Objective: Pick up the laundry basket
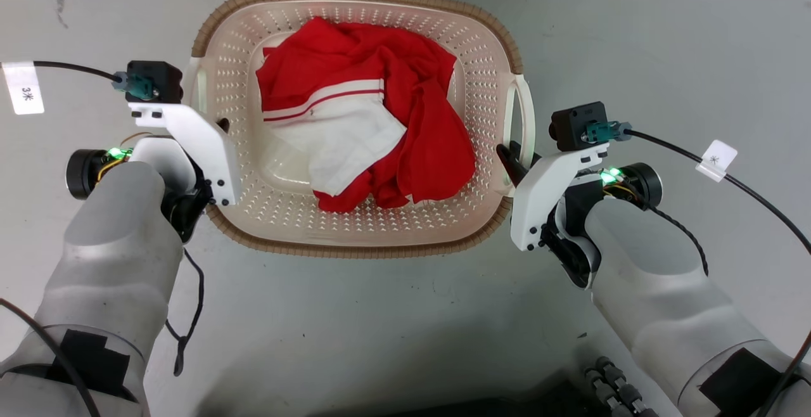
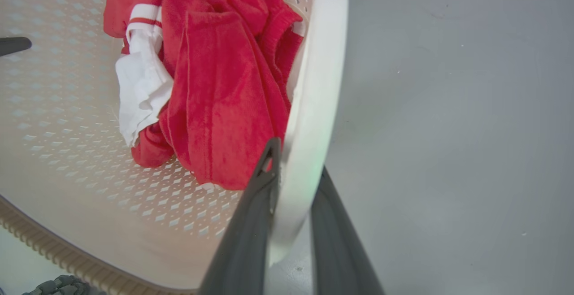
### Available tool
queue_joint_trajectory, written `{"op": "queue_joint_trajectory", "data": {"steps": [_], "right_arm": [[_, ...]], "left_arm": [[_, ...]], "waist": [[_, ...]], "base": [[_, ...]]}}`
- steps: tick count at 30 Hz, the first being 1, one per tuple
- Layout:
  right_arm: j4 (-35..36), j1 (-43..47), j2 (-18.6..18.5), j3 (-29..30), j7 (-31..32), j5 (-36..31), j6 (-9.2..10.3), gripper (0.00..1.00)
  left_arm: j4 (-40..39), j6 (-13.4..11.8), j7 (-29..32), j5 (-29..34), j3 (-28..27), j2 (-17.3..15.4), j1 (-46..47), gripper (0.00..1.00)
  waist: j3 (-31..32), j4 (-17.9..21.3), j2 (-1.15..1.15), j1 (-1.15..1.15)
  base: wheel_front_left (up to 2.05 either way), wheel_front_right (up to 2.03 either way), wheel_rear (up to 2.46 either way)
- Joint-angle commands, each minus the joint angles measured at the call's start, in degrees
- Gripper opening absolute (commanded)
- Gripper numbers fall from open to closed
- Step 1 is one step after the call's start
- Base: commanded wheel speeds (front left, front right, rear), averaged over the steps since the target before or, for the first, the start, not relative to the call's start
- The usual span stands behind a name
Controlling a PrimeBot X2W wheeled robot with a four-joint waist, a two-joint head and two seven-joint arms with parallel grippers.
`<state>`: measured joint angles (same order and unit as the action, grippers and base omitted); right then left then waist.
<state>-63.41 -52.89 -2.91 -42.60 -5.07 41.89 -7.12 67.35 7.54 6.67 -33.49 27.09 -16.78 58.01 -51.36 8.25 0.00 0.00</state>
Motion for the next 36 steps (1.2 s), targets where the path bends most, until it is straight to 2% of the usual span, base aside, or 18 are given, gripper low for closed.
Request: {"op": "queue_joint_trajectory", "data": {"steps": [1,9,19,27,36], "right_arm": [[-0.3,-1.2,0.0,-1.0,-0.3,0.5,-0.66,0.00],[-2.7,-1.3,-0.7,-3.6,1.5,3.0,-0.67,0.00],[-3.3,0.3,-4.2,-7.3,8.9,6.6,-0.66,0.00],[-3.3,1.9,-5.3,-9.4,16.9,10.0,-0.65,0.00],[-3.6,3.3,-5.7,-10.9,23.1,13.2,-0.62,0.00]], "left_arm": [[-0.1,-0.1,0.4,-0.6,0.5,-0.1,-0.2,0.00],[0.8,-0.1,3.8,-4.3,2.5,3.9,-1.1,0.00],[1.5,0.2,9.8,-9.1,5.2,8.8,-3.4,0.00],[2.0,0.3,14.0,-13.0,6.5,10.0,-6.0,0.00],[2.8,0.3,17.8,-16.1,7.6,10.5,-8.6,0.00]], "waist": [[0.6,-0.2,0.00,0.00],[4.8,-1.7,0.00,0.00],[14.0,-3.7,0.00,0.00],[22.3,-4.1,0.00,0.00],[30.4,-4.3,0.00,0.00]], "base": [[0.00,0.00,0.00],[0.00,0.00,0.00],[0.00,0.00,0.00],[0.00,0.00,0.00],[0.00,0.00,0.00]]}}
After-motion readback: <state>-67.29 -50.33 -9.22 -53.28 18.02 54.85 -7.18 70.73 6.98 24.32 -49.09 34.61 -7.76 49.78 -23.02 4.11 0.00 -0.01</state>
